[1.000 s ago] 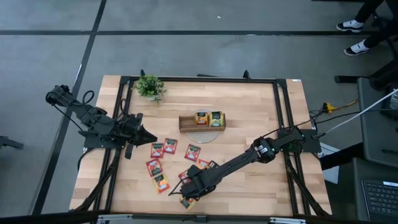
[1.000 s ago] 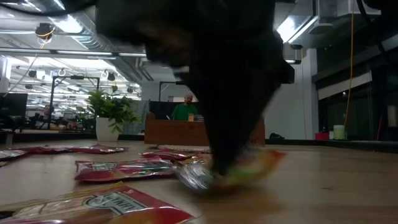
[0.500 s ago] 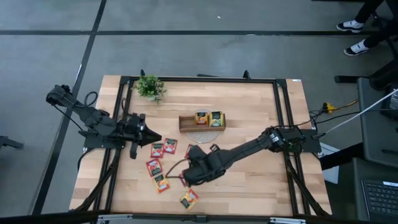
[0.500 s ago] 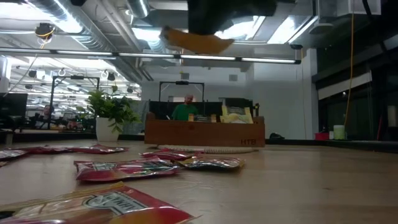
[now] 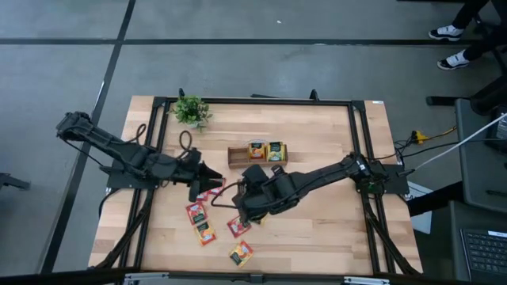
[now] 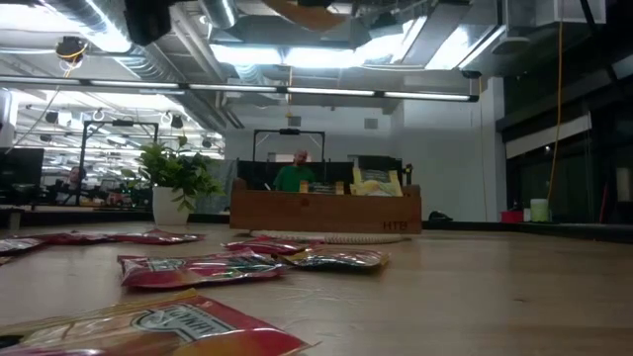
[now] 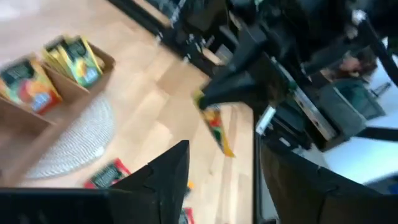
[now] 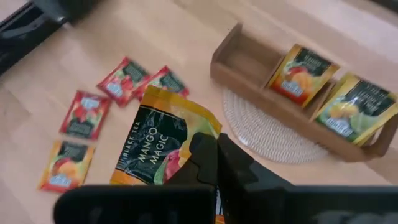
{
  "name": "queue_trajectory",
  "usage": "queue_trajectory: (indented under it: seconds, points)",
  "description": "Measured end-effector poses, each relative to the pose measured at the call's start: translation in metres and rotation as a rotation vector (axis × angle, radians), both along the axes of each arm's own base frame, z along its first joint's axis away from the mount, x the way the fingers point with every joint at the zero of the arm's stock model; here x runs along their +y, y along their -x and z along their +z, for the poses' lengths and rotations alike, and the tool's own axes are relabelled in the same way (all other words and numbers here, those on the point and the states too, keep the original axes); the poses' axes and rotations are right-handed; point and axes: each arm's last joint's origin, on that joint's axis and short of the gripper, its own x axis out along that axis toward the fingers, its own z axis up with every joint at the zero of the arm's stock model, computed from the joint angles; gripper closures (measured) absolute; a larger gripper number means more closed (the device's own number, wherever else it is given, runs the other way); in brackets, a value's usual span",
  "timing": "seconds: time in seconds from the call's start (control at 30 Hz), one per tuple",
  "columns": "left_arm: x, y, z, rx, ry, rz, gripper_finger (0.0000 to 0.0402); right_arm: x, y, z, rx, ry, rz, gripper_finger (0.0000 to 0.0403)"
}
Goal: Pick & Place Tea
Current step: Put the orange tea bag into the middle section of the wooden organizer
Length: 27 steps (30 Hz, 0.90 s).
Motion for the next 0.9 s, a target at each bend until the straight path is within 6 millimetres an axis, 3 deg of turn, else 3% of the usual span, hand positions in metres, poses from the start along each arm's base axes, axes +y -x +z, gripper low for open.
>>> queue_trajectory:
  seconds: [0.43,0.9]
  points:
    - [0.013,-0.022,-0.002,-0.052,0.075,0.037,0.0198,-0.015,0.0,0.011,-0.058,0.082,-0.057,0.0403]
    - [0.017,-0.042,-0.021,0.028,0.043,0.077,0.0201,-0.027,-0.005,0.012,-0.056,0.097,-0.052,0.0403]
